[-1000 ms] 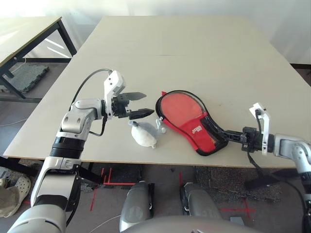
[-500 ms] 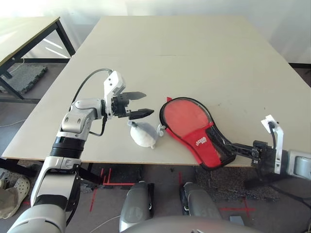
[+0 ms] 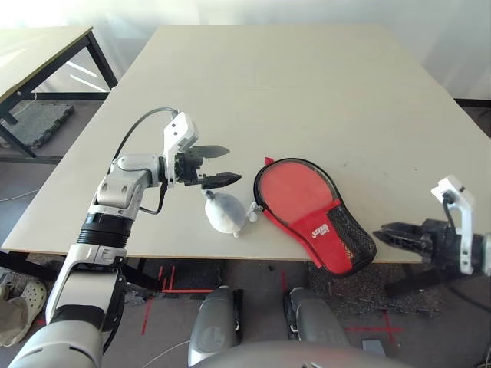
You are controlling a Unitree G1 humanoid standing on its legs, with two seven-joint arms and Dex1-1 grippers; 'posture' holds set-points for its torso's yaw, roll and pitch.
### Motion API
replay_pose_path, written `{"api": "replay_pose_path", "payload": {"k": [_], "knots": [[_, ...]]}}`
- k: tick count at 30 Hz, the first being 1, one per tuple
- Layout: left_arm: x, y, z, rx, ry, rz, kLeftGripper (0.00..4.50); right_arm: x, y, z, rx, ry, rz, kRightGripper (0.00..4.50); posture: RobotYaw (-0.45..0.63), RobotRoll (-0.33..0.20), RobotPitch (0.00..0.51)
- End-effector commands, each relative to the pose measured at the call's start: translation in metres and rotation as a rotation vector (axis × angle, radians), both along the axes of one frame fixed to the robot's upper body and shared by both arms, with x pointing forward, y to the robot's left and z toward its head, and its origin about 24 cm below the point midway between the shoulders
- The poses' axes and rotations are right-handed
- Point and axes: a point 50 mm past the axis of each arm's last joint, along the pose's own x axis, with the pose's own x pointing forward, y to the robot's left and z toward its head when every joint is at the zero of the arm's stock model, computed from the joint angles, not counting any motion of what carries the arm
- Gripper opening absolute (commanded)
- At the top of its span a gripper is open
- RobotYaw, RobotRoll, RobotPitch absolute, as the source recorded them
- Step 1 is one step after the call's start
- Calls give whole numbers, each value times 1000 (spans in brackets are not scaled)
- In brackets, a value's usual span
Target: Store the ping-pong paddle in its case and zip it.
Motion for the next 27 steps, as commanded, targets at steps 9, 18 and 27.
{"api": "replay_pose_path", "payload": {"k": [9, 18, 27], "knots": [[-4, 6, 21, 15, -24, 25, 4500, 60, 60, 7, -79, -192, 247, 4465, 71, 0, 45], [-18, 26, 35, 46, -17, 55, 4500, 91, 96, -9, -152, -180, 404, 4465, 122, 0, 45], [-45, 35, 38, 62, 46, 49, 4500, 98, 108, -25, -134, -94, 463, 4465, 176, 0, 50]]}}
